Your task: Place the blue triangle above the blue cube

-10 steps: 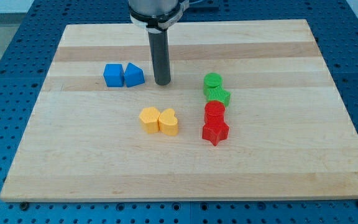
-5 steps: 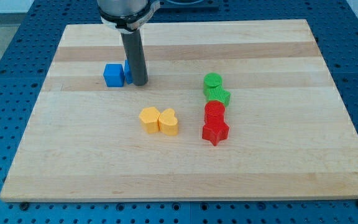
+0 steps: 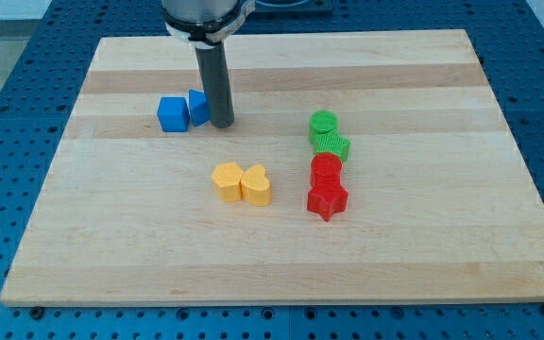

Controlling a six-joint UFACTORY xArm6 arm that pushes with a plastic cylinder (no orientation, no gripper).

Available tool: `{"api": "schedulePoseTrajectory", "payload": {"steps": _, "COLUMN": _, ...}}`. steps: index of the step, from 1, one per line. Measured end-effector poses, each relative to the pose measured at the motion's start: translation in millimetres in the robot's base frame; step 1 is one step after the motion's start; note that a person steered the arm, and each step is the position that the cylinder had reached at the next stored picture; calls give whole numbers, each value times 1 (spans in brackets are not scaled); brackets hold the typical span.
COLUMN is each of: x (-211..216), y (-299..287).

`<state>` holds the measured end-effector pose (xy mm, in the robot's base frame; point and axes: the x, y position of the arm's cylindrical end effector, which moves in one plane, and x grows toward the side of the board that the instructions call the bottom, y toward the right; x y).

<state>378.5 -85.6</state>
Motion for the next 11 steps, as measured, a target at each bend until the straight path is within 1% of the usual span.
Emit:
{"api": "schedulePoseTrajectory", "payload": {"steps": 3, "x": -18, "y": -11}}
{"api": "schedulePoseTrajectory", "payload": {"steps": 5, "x": -40, "y": -12}}
{"api": "schedulePoseTrajectory", "payload": {"steps": 7, "x": -41, "y": -14}}
{"api": "schedulePoseTrajectory", "payload": {"steps": 9, "x": -41, "y": -31}}
{"api": "schedulePoseTrajectory", "payload": {"steps": 11, "x": -46, "y": -31}}
